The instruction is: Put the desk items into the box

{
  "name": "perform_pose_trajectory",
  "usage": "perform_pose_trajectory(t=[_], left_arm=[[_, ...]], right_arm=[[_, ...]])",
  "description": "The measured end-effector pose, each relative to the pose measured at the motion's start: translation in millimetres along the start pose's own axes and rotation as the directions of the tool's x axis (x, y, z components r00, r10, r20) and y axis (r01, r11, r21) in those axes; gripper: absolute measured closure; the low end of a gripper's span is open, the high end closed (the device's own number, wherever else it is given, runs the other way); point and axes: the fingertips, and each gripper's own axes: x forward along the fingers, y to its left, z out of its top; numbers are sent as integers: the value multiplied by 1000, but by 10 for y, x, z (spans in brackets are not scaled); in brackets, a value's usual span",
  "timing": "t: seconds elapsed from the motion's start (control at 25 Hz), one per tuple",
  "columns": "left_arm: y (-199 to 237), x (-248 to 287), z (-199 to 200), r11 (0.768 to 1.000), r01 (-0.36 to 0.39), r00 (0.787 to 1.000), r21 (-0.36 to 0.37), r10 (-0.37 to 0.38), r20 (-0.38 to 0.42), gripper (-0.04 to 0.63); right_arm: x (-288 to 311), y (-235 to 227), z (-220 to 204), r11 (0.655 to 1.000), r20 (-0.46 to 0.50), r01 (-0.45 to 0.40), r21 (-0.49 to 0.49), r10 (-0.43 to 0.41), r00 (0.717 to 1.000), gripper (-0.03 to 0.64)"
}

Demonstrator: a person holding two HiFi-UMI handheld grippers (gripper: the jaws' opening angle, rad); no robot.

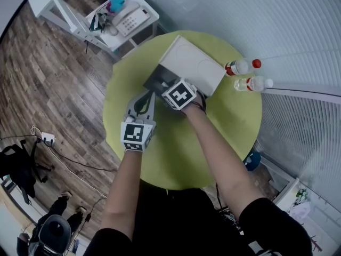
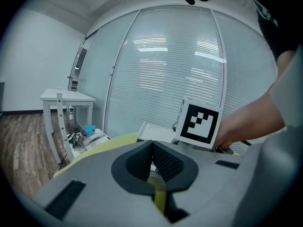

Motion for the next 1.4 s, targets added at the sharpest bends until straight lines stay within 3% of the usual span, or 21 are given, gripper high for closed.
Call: perform_pose_trajectory(t=[0.28,0.88,1.24,1.4], left_arm=[[78,-87,-6,1000,-19,1000,-8,19,-6,582],[-107,-473,317,998,5,1000,67,-6,7,581],[-471,-886,459,992,66,998,104,-68,13,581],[-696,-1112,519,987,100,995,122,-103,12,581]], right_arm=[[-52,25,27,1000,24,0,0,0,1000,537],[-617,309,8,999,138,27,47,-33,990,534],[-1256,691,-246,993,256,73,90,-94,962,535],[-1584,922,-343,992,339,81,93,-108,935,537]])
